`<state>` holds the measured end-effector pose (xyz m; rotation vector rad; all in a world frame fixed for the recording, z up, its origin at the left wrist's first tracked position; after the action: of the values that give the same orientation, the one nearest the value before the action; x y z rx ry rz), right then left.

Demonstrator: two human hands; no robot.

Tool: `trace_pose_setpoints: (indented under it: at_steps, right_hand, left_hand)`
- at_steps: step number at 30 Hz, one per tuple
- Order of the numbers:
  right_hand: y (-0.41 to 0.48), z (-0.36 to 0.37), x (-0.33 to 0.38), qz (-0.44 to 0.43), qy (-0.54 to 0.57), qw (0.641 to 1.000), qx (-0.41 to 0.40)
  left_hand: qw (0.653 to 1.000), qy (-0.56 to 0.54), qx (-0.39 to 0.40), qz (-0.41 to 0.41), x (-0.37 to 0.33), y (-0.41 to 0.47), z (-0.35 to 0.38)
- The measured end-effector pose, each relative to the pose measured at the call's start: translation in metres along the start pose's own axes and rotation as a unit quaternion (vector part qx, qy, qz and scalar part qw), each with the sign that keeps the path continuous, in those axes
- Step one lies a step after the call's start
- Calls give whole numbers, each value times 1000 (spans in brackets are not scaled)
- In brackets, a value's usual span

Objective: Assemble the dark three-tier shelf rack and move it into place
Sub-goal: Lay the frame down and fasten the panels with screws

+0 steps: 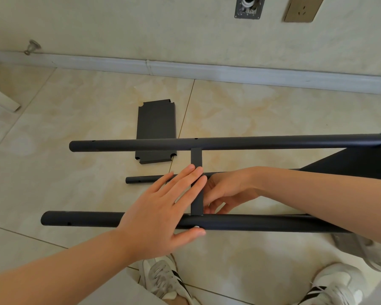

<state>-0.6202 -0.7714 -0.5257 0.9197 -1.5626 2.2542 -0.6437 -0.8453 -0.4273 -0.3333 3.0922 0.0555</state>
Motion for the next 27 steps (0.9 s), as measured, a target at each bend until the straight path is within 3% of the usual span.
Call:
trace_pose_setpoints:
  at_steps: [27]
  right_hand:
    - [-2, 2, 1, -9, 23, 1000, 14]
  left_hand:
    - [1000, 11, -4, 2, -1, 1, 1]
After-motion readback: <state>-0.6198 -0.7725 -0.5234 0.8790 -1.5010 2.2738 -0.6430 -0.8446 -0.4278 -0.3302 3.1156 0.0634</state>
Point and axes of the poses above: each hand's wrist, its own y-axis towards the middle knuckle, its own z-axis out of the palm, x = y × z, the point moved 10 cm from there along y, towards the middle knuckle, and after that the axes turned 4 degrees about -x, right-handed, at the moved point
